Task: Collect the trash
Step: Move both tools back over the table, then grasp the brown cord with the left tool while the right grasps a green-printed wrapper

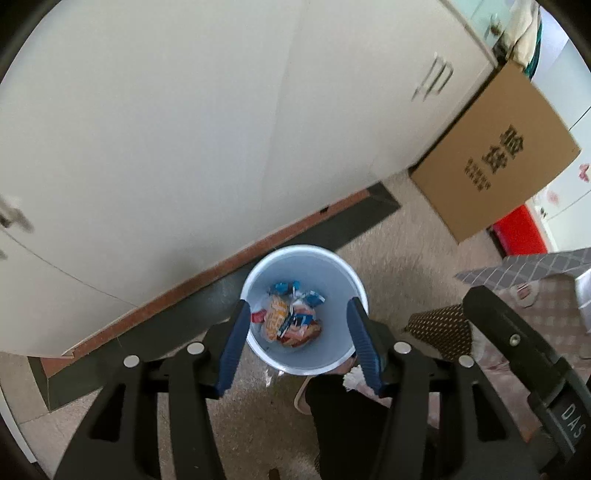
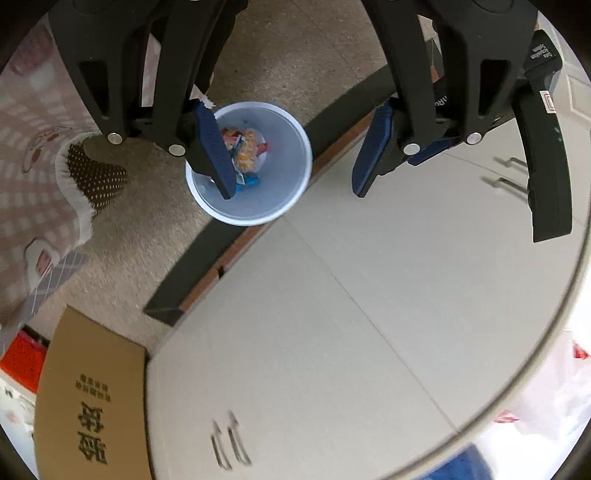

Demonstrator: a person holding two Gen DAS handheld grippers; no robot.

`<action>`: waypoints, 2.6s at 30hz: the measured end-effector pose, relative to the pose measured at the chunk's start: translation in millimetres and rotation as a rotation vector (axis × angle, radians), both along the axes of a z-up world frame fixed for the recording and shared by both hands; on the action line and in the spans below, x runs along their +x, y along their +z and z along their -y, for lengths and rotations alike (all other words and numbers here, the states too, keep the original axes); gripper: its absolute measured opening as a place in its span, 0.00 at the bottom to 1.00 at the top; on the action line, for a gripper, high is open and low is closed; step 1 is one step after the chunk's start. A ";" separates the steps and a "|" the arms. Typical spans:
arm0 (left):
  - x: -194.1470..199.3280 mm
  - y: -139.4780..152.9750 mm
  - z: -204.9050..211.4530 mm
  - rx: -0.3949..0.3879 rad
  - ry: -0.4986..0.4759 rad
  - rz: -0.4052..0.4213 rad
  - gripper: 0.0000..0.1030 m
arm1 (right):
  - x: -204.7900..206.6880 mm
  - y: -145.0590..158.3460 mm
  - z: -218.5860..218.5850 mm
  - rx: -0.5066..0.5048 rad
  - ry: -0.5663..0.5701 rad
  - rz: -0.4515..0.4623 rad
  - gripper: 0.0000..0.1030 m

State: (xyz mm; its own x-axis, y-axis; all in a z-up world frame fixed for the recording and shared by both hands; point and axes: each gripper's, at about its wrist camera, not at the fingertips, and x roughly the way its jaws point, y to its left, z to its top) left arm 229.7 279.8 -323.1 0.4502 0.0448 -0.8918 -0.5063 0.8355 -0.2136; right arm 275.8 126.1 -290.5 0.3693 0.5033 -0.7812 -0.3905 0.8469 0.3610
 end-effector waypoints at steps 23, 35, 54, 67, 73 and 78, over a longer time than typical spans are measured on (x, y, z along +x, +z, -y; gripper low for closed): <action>19.7 214.5 226.8 0.222 -0.568 0.416 0.59 | -58.3 202.8 237.1 0.077 -0.364 0.373 0.67; 67.6 199.0 378.9 0.233 -0.929 0.427 0.56 | -56.8 190.3 385.6 -0.039 -0.674 0.357 0.67; 103.3 180.8 397.1 0.195 -0.998 0.382 0.04 | -33.5 181.2 386.3 -0.074 -0.629 0.341 0.67; 104.1 196.7 318.4 0.088 -0.784 0.474 0.03 | 3.9 175.9 328.6 -0.138 -0.500 0.297 0.67; 105.6 182.3 310.4 0.060 -0.788 0.443 0.03 | 32.0 153.1 302.0 -0.202 -0.471 0.224 0.67; 100.6 172.7 307.8 0.044 -0.793 0.434 0.03 | 40.8 145.2 293.1 -0.222 -0.463 0.215 0.67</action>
